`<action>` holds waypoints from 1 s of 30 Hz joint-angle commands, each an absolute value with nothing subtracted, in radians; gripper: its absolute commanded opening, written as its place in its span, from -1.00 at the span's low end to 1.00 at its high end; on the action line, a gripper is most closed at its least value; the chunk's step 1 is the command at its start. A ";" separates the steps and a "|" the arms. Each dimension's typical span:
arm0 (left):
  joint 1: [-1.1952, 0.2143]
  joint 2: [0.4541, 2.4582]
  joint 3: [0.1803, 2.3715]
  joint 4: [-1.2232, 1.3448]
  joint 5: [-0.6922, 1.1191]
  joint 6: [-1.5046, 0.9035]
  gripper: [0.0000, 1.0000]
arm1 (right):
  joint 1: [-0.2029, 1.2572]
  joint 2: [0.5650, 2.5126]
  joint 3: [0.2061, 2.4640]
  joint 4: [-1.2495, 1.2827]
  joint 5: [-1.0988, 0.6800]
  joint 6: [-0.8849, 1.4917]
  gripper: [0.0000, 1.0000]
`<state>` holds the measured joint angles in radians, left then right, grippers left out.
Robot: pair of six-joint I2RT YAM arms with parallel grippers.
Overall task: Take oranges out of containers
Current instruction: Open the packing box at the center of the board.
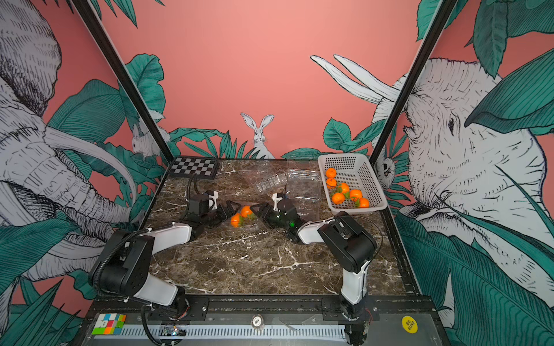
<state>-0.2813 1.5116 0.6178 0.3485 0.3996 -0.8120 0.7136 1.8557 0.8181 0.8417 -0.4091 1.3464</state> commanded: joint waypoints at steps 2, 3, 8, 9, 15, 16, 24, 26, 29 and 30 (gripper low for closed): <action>-0.303 1.511 0.612 0.395 0.433 -0.839 0.98 | 0.731 1.882 0.805 0.965 -0.446 1.361 0.44; -0.304 1.509 0.613 0.395 0.433 -0.839 0.98 | 0.729 1.882 0.801 0.967 -0.441 1.361 0.44; -0.312 1.512 0.610 0.417 0.428 -0.859 0.98 | 0.730 1.901 0.814 1.007 -0.449 1.370 0.43; -0.316 1.518 0.610 0.425 0.428 -0.865 0.99 | 0.731 1.903 0.819 1.003 -0.451 1.370 0.43; -0.339 1.545 0.636 0.433 0.425 -0.872 0.98 | 0.733 1.908 0.833 0.996 -0.472 1.370 0.41; -0.339 1.550 0.640 0.430 0.423 -0.870 0.98 | 0.733 1.906 0.831 1.005 -0.472 1.369 0.40; -0.342 1.582 0.668 0.444 0.423 -0.888 0.98 | 0.735 1.922 0.822 1.087 -0.485 1.437 0.35; -0.344 1.588 0.674 0.448 0.423 -0.893 0.98 | 0.737 1.922 0.829 1.077 -0.489 1.435 0.34; -0.348 1.595 0.681 0.456 0.423 -0.899 0.98 | 0.742 1.922 0.840 1.049 -0.497 1.428 0.33; -0.349 1.596 0.681 0.459 0.423 -0.903 0.99 | 0.745 1.923 0.845 1.040 -0.500 1.426 0.33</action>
<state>-0.3145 1.5963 0.6533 0.4088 0.3641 -0.8639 0.7136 1.9102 0.8055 0.9863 -0.4511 1.4220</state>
